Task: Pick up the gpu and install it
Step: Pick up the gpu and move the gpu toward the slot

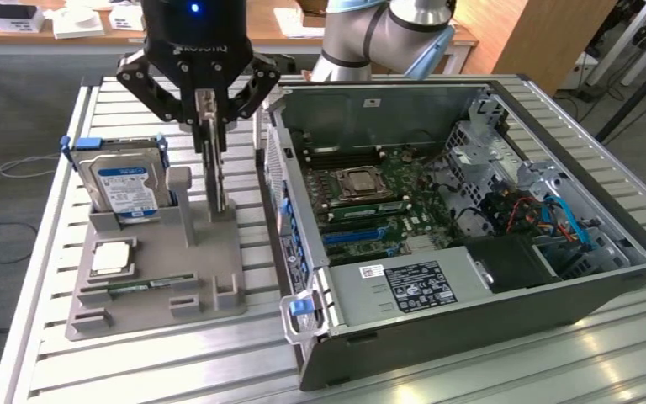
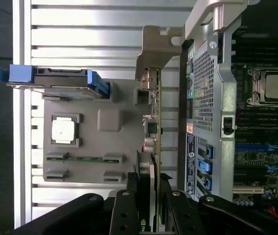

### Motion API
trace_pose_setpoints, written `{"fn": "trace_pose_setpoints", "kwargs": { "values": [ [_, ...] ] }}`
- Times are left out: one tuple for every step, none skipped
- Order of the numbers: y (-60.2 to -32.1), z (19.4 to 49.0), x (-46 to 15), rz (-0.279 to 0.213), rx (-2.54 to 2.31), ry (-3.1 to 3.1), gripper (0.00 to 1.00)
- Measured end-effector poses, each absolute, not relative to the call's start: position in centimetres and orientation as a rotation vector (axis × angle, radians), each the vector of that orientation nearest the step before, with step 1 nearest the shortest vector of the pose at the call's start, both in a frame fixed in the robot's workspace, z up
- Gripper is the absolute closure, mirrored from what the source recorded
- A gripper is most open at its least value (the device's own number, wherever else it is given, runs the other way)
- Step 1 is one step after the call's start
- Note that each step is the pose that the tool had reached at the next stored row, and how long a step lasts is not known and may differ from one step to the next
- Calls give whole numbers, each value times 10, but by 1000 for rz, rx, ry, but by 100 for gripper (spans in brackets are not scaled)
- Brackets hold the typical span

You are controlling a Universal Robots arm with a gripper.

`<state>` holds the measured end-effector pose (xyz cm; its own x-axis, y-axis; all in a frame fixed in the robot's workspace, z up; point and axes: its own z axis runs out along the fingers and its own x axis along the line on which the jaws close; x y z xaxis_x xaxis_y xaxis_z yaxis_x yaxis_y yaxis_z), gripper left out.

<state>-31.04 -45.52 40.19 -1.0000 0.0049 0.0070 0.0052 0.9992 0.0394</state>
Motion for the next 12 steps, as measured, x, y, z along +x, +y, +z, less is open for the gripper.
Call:
{"fn": "trace_pose_setpoints", "kwargs": {
  "values": [
    [-455,405,-310,-62,-6,-3134,73],
    [-455,409,-310,-62,-4,-3134,73],
    [-455,412,-310,-62,-3,-3134,73],
    [-455,415,-310,-62,-1,-3134,73],
    [-455,418,-310,-62,1,-3135,73],
    [-455,421,-310,-62,3,-3135,73],
    [-455,423,-310,-62,5,-3135,73],
    [-455,425,-310,-62,7,-3135,73],
    [-455,427,-310,-62,9,-3135,73],
    [-455,430,-310,-62,11,-3135,73],
    [-455,432,-310,-62,13,-3135,73],
    [-455,434,-310,-62,15,-3135,73]
  ]
}}
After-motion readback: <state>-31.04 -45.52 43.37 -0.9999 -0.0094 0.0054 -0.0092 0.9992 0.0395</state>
